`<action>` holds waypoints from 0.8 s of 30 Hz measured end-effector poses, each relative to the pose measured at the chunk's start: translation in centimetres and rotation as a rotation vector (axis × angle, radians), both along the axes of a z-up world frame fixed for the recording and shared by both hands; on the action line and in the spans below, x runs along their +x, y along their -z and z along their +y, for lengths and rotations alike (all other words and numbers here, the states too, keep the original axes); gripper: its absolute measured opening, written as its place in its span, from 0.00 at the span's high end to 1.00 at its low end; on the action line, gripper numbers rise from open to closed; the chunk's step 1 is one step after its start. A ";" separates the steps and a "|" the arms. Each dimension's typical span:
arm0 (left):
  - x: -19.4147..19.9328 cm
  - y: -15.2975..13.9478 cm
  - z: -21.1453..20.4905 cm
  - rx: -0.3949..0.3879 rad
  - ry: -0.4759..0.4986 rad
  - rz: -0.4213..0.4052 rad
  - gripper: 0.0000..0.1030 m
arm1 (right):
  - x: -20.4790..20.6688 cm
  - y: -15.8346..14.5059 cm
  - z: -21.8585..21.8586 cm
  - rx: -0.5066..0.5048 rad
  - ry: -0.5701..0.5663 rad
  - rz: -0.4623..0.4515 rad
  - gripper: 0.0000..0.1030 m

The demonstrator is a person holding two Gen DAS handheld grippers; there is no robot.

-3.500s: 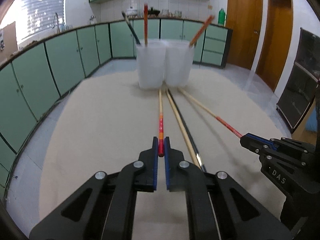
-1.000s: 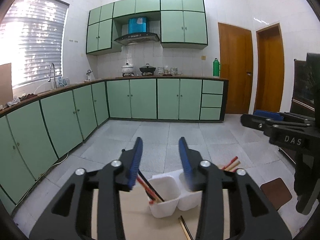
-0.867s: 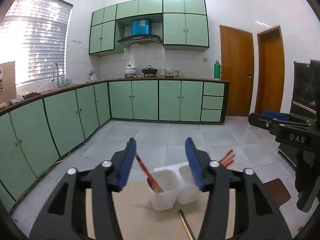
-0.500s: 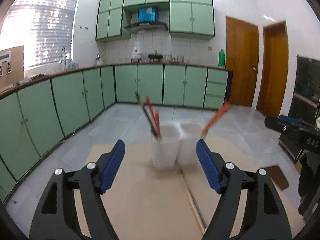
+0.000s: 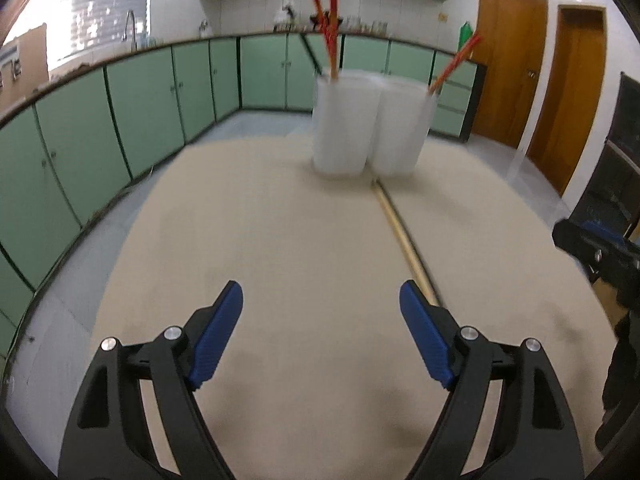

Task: Organize utensils
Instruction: 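Withdraw both tools from the holder back toward the last two chopsticks, then grasp the black chopstick with the right tool while the left tool grasps the plain wooden chopstick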

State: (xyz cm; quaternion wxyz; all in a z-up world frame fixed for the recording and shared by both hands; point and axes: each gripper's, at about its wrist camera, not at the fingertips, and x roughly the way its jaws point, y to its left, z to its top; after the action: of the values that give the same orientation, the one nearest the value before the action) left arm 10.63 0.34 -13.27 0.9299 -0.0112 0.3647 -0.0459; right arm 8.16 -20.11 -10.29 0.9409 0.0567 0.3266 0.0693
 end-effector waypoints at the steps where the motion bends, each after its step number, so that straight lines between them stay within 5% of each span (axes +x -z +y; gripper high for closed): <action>1: 0.0 0.7 0.2 -0.001 -0.005 0.027 0.24 | -0.2 0.7 0.3 -0.014 -0.001 0.015 0.06; 9: -1.0 3.5 0.4 -0.005 -0.022 0.134 0.23 | -1.0 3.6 2.4 -0.054 -0.044 0.114 0.08; 19: -1.8 3.8 0.1 0.022 -0.036 0.162 0.19 | -1.7 4.7 5.2 -0.097 -0.145 0.175 0.34; 24: -1.7 3.8 -0.2 0.028 -0.036 0.164 0.19 | -1.7 4.9 5.8 -0.110 -0.167 0.190 0.38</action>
State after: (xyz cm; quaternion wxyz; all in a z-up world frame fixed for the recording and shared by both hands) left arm 8.94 0.15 -17.04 0.8977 -0.0085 0.4399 -0.0230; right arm 6.50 -14.32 -15.16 0.8984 -0.0160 0.4210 0.1239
